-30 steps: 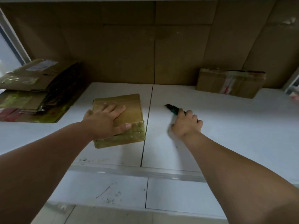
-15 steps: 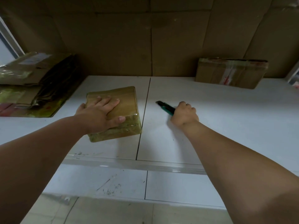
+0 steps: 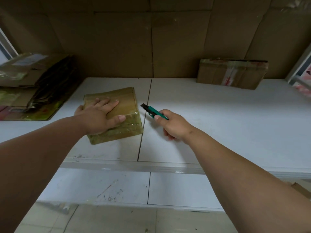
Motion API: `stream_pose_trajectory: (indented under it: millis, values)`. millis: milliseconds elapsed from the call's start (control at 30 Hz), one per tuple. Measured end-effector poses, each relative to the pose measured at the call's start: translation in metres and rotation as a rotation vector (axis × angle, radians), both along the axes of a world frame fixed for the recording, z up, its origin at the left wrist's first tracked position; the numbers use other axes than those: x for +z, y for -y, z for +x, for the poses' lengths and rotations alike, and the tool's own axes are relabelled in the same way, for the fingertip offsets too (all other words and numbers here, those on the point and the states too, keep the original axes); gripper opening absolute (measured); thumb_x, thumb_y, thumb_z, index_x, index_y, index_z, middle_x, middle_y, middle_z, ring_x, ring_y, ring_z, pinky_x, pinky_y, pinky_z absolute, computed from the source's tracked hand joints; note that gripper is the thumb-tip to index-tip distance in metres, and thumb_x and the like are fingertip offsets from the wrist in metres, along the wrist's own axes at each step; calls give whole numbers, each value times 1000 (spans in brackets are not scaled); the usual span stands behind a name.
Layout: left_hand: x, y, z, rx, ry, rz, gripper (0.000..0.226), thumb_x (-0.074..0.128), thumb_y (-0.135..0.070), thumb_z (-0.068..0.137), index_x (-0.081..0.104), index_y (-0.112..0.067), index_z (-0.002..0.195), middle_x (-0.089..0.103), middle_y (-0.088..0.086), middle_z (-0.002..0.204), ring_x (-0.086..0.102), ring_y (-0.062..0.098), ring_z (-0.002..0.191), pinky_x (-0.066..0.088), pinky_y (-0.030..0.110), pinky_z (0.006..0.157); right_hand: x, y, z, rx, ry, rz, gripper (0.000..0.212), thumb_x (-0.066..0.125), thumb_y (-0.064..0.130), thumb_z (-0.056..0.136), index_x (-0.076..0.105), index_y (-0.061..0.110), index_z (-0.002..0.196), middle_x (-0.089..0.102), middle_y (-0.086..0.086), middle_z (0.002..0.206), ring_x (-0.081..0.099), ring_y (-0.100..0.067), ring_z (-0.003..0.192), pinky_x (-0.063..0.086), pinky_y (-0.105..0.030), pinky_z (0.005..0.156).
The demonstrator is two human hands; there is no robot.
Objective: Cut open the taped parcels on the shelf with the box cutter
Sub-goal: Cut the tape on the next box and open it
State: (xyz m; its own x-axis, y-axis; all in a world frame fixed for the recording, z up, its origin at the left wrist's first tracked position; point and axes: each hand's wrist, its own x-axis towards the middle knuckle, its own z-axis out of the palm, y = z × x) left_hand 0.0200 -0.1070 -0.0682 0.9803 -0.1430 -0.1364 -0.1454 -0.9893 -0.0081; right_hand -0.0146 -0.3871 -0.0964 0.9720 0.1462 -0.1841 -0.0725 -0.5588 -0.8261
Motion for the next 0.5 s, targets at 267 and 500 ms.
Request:
stream_pose_trajectory:
  millis: [267,500]
  values:
    - [-1,13,11,60,28,3,120,-7,-104,45,7,-48,151,12,-9,162,13,26,148,18,61,112,-2,-1,-13,73,84,-64,13,36,25,103,44,22,112,64,-12,98,68,-29,80,52,-34,64]
    - [-1,12,10,48,34,5,122,-9,-104,44,6,-47,152,10,-9,163,11,26,149,17,62,112,-8,2,-12,87,253,-248,13,42,38,102,45,25,101,55,2,76,54,-20,67,42,-32,58]
